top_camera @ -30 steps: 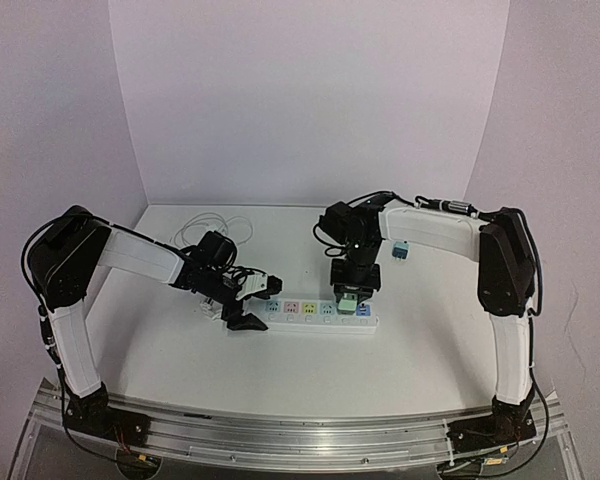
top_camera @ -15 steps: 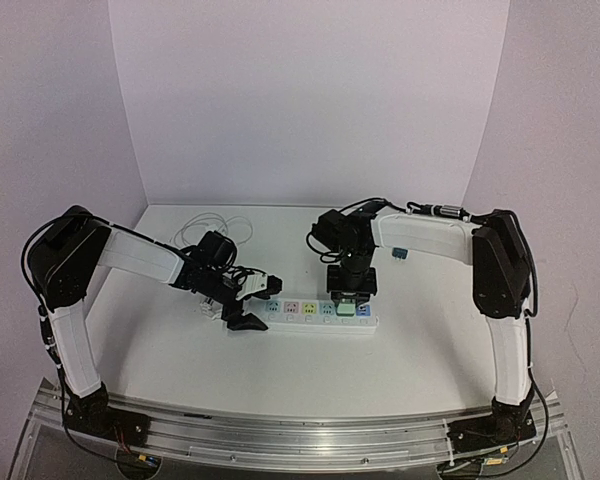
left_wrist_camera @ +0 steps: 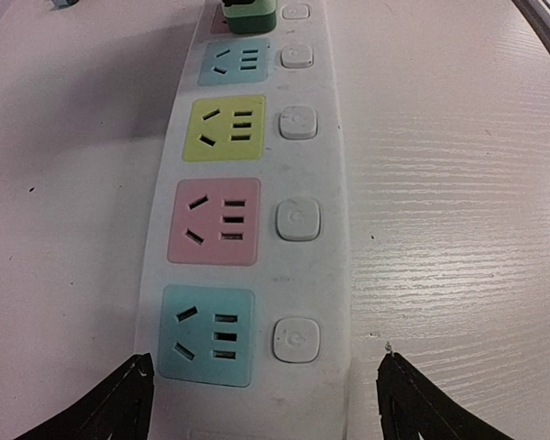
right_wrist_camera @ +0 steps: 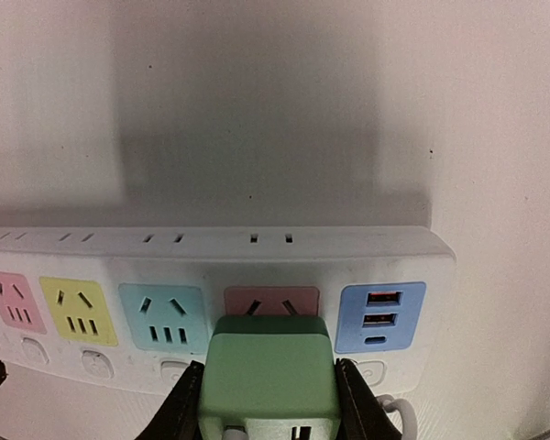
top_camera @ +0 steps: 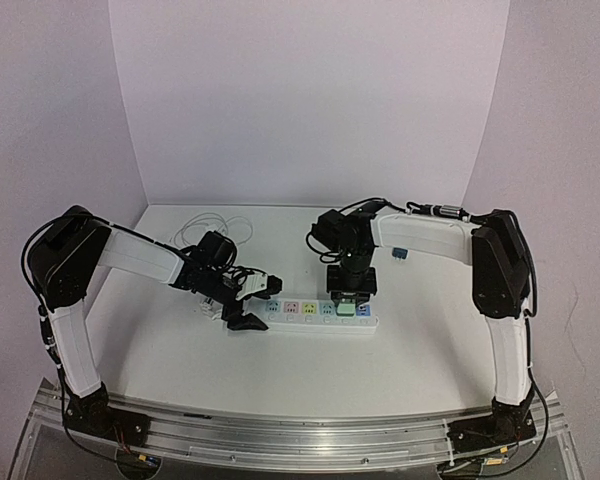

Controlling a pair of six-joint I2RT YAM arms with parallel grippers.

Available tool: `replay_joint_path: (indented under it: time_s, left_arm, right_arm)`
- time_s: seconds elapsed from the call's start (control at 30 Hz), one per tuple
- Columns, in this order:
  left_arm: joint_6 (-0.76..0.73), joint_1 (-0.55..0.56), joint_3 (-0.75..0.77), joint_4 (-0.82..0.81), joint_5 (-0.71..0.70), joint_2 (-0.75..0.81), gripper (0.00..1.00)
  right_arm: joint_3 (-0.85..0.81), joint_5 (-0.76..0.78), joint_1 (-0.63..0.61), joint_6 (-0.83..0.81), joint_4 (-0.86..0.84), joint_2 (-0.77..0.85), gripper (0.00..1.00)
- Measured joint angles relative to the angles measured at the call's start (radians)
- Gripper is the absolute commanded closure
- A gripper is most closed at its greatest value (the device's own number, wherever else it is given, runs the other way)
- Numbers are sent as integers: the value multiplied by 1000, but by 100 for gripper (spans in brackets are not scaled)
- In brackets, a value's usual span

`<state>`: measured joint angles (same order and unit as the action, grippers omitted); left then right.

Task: Insert the plug

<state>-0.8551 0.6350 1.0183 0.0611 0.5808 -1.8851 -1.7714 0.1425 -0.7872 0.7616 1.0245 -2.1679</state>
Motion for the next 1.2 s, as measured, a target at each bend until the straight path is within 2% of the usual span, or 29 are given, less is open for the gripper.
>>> replay_joint_path:
  time_s: [0.13, 0.2, 0.3, 0.47, 0.87, 0.93, 1.2]
  left_arm:
    - [0, 0, 0, -1, 0, 0, 15]
    - [0, 0, 0, -1, 0, 0, 15]
    - [0, 0, -1, -2, 0, 0, 15]
    - [-1, 0, -6, -9, 2, 0, 15]
    - [-1, 0, -8, -11, 2, 0, 15]
    - [-1, 0, -8, -11, 2, 0, 14]
    - [10, 0, -7, -9, 4, 1, 14]
  right_arm:
    - [-5, 0, 0, -1, 2, 6, 62]
    - [-13, -2, 0, -2, 5, 5, 53]
    - [-17, -4, 0, -7, 6, -7, 45]
    - [-32, -11, 0, -21, 0, -47, 38]
    - [-34, -33, 0, -72, 1, -19, 34]
    - [-32, -56, 0, -95, 3, 13, 27]
    - [-27, -301, 2, -258, 58, 196, 27]
